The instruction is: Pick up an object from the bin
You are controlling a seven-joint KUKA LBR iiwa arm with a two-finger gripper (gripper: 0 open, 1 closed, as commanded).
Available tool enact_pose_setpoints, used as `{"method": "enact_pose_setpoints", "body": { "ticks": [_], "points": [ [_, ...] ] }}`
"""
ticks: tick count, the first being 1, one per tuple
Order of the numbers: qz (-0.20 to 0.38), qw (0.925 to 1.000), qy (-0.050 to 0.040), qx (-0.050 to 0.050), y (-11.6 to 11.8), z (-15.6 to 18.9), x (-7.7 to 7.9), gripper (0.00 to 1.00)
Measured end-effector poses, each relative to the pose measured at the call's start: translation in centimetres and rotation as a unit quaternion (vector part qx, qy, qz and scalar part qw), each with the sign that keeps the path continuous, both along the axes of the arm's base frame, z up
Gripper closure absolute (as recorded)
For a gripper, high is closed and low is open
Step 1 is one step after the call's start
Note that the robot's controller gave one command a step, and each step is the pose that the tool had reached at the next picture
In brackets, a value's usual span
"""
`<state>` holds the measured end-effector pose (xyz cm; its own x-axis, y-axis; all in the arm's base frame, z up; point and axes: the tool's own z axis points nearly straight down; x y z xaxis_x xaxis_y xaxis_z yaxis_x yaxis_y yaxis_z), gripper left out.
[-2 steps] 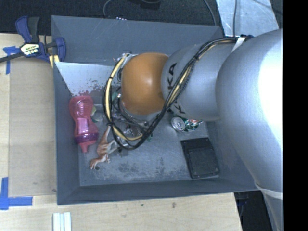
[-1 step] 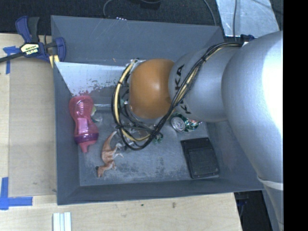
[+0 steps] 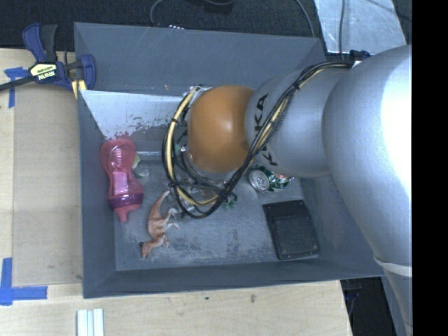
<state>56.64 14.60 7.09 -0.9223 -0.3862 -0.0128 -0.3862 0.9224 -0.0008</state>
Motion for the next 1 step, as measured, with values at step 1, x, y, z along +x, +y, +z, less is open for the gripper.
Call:
{"method": "enact_pose_setpoints", "body": {
  "ticks": [1],
  "points": [
    [0.008,1.0000,0.0044,-0.001,-0.25,3.45,-0.72,1.00]
  ]
}}
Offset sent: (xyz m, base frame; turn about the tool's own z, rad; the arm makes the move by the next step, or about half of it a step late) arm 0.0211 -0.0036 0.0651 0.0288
